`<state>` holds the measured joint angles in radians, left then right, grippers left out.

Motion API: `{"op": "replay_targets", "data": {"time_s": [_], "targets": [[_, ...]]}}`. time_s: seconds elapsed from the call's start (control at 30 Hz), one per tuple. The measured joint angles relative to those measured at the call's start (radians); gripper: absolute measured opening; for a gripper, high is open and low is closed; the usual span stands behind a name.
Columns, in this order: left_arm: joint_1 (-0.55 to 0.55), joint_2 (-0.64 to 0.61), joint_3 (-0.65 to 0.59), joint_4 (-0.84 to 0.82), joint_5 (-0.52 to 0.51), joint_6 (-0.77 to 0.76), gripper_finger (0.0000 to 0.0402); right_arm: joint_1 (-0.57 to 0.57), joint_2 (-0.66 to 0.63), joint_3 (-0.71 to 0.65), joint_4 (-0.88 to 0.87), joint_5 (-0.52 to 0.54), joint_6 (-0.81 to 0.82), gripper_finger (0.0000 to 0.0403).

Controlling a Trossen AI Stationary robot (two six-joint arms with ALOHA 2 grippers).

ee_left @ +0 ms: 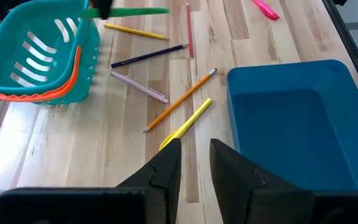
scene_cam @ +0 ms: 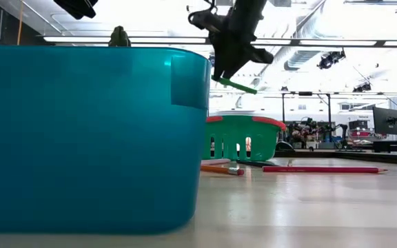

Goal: Sort pens & pencils
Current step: Put the green pen into the green basket

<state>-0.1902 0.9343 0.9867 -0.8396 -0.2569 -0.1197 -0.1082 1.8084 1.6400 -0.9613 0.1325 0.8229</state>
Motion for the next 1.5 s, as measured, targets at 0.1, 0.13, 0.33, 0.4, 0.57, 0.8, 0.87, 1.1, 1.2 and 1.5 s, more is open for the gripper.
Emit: {"op": "replay_targets", "data": {"time_s": [0.1, 0.13, 0.33, 0.4, 0.57, 0.8, 0.87, 1.1, 1.2, 1.5], "targets": [[0.0, 0.0, 0.0, 0.0, 0.0, 0.008, 0.0072, -0.062, 0.0, 0.001, -0.006, -0.042, -0.061, 0.0053], [0.0, 0.0, 0.0, 0.0, 0.0, 0.008, 0.0072, -0.081, 0.0, 0.001, -0.012, -0.05, -0.079, 0.0053], [0.0, 0.0, 0.0, 0.001, 0.0, 0.01, 0.0072, -0.179, 0.0, 0.001, -0.029, -0.085, -0.2, 0.0053], [0.0, 0.0, 0.0, 0.005, -0.003, 0.008, 0.0072, -0.209, 0.0, 0.001, -0.029, -0.101, -0.254, 0.0053], [0.0, 0.0, 0.0, 0.007, -0.035, -0.035, 0.0072, -0.293, 0.0, 0.001, -0.033, -0.154, -0.408, 0.0053], [0.0, 0.0, 0.0, 0.016, -0.108, -0.116, 0.0072, -0.395, 0.0, 0.001, -0.052, -0.194, -0.6, 0.0053], [0.0, 0.0, 0.0, 0.03, -0.124, -0.127, 0.0072, -0.414, 0.0, 0.001, -0.052, -0.213, -0.65, 0.0053], [0.0, 0.001, 0.0, 0.038, -0.161, -0.18, 0.0072, -0.438, 0.0, 0.001, -0.047, -0.207, -0.831, 0.0053], [0.0, 0.001, 0.0, 0.038, -0.175, -0.202, 0.0072, -0.438, 0.0, 0.001, -0.032, -0.196, -0.902, 0.0053], [0.0, 0.001, 0.0, 0.038, -0.201, -0.255, 0.0072, -0.437, 0.031, 0.002, 0.017, -0.199, -1.006, 0.0053]]}}
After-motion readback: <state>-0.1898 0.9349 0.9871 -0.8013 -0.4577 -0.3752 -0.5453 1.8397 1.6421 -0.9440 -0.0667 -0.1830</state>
